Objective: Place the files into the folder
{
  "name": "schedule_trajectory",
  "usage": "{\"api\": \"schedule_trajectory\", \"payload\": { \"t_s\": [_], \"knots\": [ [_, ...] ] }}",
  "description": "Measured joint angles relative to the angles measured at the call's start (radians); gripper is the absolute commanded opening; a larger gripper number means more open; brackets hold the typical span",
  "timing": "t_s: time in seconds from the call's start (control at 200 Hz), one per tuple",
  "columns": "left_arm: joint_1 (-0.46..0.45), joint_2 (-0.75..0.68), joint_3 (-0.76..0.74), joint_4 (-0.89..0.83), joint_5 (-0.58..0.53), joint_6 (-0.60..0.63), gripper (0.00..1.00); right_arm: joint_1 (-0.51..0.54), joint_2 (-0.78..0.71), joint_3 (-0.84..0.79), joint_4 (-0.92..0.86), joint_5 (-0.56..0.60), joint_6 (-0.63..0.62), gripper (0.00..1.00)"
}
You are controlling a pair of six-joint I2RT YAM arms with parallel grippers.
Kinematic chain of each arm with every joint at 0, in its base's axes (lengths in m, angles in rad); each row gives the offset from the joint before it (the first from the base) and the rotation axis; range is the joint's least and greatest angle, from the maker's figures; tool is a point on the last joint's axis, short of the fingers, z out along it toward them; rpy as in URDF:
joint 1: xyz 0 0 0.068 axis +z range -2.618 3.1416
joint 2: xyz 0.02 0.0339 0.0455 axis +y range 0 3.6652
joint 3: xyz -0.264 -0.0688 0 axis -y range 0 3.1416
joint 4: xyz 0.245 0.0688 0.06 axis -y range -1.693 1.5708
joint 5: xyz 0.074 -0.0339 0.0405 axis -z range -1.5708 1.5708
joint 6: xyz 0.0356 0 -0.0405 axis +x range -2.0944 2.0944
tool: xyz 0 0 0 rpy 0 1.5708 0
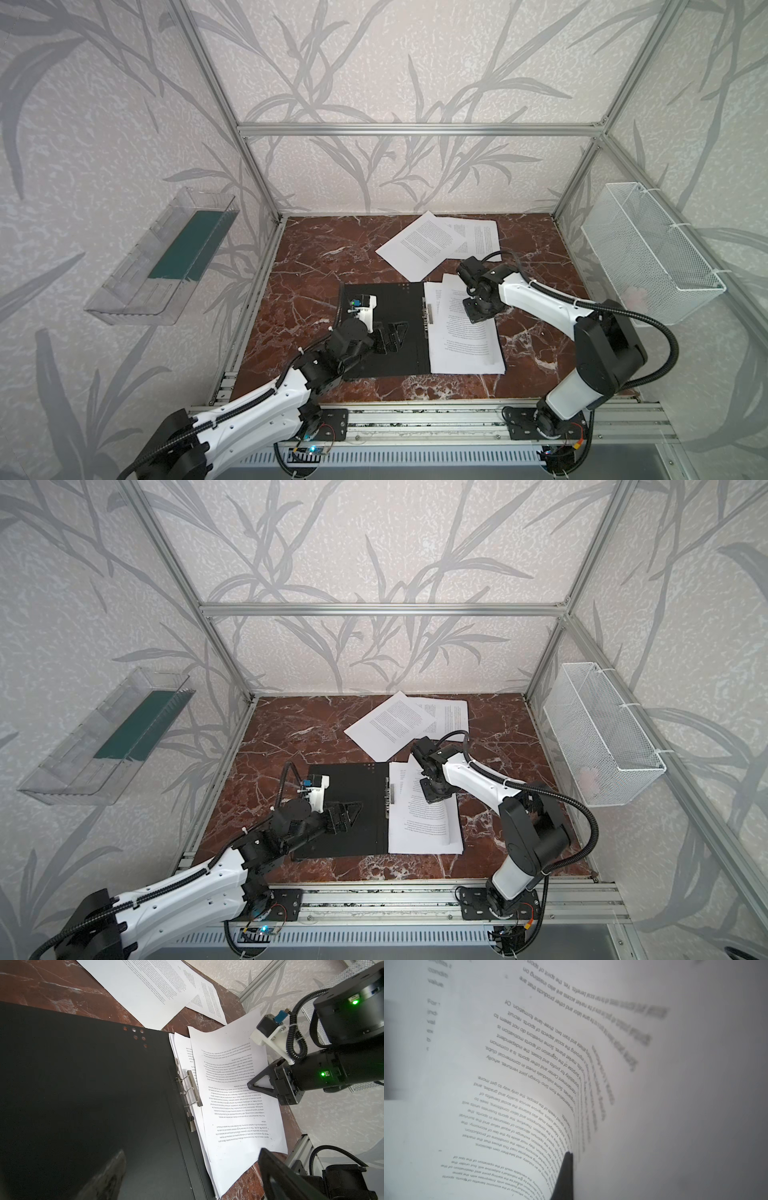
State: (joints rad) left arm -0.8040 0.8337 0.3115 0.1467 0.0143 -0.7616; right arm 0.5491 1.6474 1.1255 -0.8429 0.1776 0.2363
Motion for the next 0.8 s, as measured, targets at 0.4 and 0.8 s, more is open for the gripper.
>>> {"api": "schedule_trajectory", "payload": {
  "t_s": [0.4, 0.8],
  "knots": [
    [0.0, 0.058, 0.0, 0.019, 0.022, -0.001, 0.99, -0.094, 0.001, 0.003, 0.092, -0.201, -0.145, 0.0],
    [0.0, 0.068, 0.002, 0.028, 0.033, -0.002, 0.99, -0.104, 0.002, -0.014, 0.098, -0.318, -0.215, 0.0]
  ]
}}
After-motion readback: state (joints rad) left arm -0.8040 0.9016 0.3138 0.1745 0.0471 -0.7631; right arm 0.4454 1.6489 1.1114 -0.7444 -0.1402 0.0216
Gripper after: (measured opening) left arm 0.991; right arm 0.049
